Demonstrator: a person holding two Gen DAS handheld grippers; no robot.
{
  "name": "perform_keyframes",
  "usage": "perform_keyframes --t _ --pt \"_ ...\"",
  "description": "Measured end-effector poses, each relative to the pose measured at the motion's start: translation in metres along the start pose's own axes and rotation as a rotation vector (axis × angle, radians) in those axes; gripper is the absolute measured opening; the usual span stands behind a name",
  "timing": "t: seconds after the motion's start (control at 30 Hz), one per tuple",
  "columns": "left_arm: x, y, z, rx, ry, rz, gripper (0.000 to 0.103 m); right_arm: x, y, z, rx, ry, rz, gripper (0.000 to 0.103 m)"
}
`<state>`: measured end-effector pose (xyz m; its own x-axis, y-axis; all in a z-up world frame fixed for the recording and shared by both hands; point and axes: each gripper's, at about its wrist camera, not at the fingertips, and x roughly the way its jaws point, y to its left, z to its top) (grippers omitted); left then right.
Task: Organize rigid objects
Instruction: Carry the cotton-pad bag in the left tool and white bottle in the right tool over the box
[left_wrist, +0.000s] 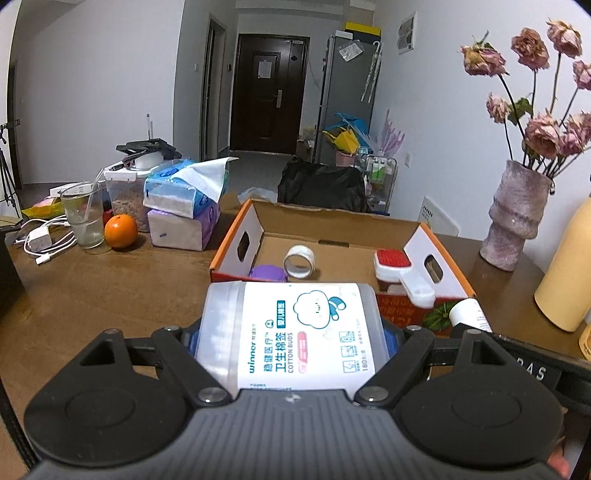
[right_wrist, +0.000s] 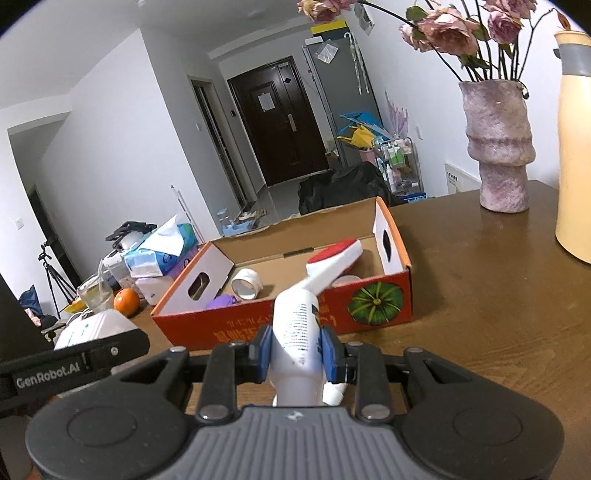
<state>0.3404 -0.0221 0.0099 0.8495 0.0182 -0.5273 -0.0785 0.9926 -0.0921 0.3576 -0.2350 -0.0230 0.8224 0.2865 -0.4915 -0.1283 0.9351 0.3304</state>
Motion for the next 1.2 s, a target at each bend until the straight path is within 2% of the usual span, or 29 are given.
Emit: perform_keyframes --t 0.47,1.2 --pt "0.042 0.004 0.033 -0.044 -0.015 -0.022 0.084 0.035 0.007 0.022 -0.024 -0.011 -0.002 0.027" --pt "0.105 -0.006 0.062 -0.015 -0.04 0.014 0.084 0.093 0.007 0.059 -0.047 -0.023 -0.003 0.027"
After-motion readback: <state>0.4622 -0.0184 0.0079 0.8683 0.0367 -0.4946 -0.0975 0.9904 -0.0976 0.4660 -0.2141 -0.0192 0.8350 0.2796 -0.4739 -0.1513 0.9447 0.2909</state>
